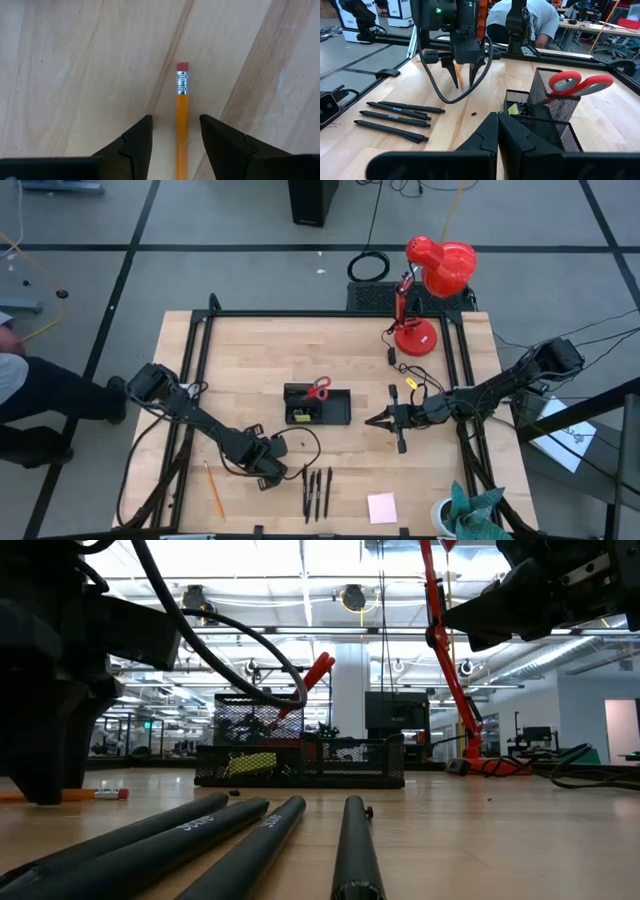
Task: Pick and place office supplies into organizer
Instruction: Put the orange pencil into the black desk organizer
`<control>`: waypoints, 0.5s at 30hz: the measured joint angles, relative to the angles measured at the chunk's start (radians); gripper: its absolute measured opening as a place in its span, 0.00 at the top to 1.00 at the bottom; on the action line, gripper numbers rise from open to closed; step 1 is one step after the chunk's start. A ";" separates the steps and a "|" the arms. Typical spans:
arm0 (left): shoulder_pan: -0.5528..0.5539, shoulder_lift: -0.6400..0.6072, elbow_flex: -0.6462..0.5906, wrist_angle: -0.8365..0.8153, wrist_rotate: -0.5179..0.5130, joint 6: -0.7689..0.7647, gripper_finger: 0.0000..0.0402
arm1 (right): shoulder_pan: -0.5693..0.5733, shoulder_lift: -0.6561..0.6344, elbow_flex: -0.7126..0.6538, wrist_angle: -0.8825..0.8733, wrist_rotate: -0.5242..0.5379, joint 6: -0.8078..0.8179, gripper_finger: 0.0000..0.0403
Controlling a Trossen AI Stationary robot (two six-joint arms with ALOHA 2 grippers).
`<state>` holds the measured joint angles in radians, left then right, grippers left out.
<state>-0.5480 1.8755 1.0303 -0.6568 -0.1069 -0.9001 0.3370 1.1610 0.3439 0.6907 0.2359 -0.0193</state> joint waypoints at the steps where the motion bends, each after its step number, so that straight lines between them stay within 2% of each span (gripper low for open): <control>1: -0.001 0.000 -0.001 0.006 -0.005 0.000 0.56 | 0.000 0.000 0.000 0.000 0.000 0.000 0.99; 15: -0.005 0.006 -0.007 0.026 -0.032 0.020 0.57 | 0.000 0.000 0.000 0.000 0.000 0.007 0.99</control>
<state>-0.5529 1.8812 1.0229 -0.6313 -0.1385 -0.8799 0.3370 1.1610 0.3439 0.6908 0.2356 -0.0128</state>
